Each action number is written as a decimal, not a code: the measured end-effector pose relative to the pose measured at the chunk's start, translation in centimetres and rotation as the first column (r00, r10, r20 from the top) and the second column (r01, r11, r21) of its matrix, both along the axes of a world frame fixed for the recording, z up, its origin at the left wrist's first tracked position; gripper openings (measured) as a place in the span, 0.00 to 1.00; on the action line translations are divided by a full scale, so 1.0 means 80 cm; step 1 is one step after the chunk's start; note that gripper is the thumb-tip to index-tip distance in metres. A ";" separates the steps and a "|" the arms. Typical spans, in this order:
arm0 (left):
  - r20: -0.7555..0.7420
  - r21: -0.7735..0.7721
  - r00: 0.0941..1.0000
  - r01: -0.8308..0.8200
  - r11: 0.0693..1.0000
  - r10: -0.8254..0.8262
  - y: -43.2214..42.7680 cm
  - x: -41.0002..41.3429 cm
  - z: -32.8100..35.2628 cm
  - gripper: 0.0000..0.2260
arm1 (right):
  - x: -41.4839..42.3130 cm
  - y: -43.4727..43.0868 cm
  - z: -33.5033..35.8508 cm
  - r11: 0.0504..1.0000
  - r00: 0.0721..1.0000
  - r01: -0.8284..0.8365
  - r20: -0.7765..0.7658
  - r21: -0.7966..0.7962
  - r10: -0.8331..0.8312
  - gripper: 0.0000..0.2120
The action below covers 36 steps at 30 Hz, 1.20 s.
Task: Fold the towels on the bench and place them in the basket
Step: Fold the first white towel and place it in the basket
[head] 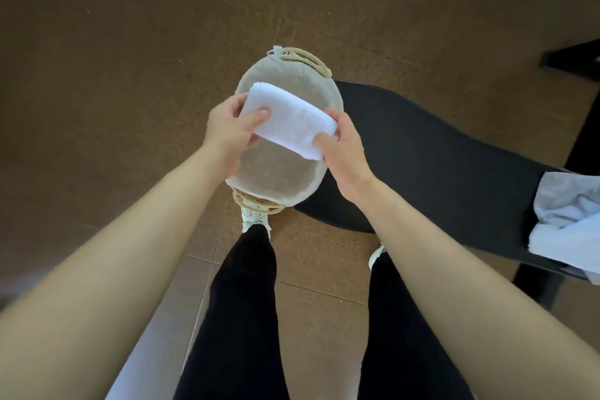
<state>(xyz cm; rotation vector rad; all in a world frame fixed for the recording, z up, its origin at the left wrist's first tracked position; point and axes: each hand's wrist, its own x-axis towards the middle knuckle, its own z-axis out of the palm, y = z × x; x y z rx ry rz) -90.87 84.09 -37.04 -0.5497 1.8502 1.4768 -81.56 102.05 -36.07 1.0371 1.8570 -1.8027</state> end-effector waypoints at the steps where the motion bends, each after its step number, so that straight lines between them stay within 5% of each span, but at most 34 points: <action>1: 0.027 0.024 0.999 -0.022 0.999 0.021 -0.004 -0.005 -0.005 0.14 | -0.006 -0.008 -0.002 0.999 1.000 -0.016 0.002 0.033 0.016 0.28; 4: 0.004 0.006 1.000 -0.009 1.000 0.009 -0.008 -0.014 -0.018 0.19 | -0.016 -0.021 -0.012 0.990 0.999 -0.034 -0.008 0.138 0.035 0.30; 9: -0.189 -0.295 0.948 0.195 0.935 -0.257 0.011 -0.032 -0.037 0.21 | -0.034 -0.026 -0.047 0.948 0.999 0.026 -0.049 0.318 -0.012 0.24; 16: -0.105 -0.508 0.964 0.160 0.846 -0.245 0.059 -0.036 -0.082 0.18 | -0.067 -0.044 -0.100 0.807 0.999 -0.012 -0.025 0.590 0.033 0.23; 21: 0.002 -0.386 0.994 0.103 0.917 -0.111 0.054 -0.040 -0.108 0.19 | -0.062 -0.039 -0.119 0.682 0.955 -0.290 0.155 0.671 0.254 0.26; 27: -0.085 -0.390 0.956 0.228 0.892 -0.282 0.041 -0.015 -0.098 0.21 | -0.065 -0.037 -0.112 0.653 0.929 -0.365 0.219 0.663 0.298 0.26; 29: -0.289 -0.448 0.881 0.221 0.867 -0.374 0.028 0.013 -0.084 0.22 | -0.065 -0.037 -0.114 0.660 0.933 -0.356 0.209 0.662 0.293 0.25; 32: -0.565 -0.576 0.557 0.263 0.774 -0.609 0.014 0.036 -0.080 0.19 | -0.065 -0.036 -0.114 0.625 0.926 -0.364 0.194 0.690 0.325 0.25; 34: -0.484 -0.667 0.367 0.433 0.606 -0.794 0.011 0.026 -0.091 0.21 | -0.064 -0.037 -0.112 0.607 0.917 -0.381 0.199 0.698 0.346 0.26; 36: -0.268 -0.748 0.211 0.570 0.340 -0.940 0.011 0.011 -0.103 0.27 | -0.059 -0.038 -0.109 0.549 0.905 -0.392 0.203 0.738 0.373 0.26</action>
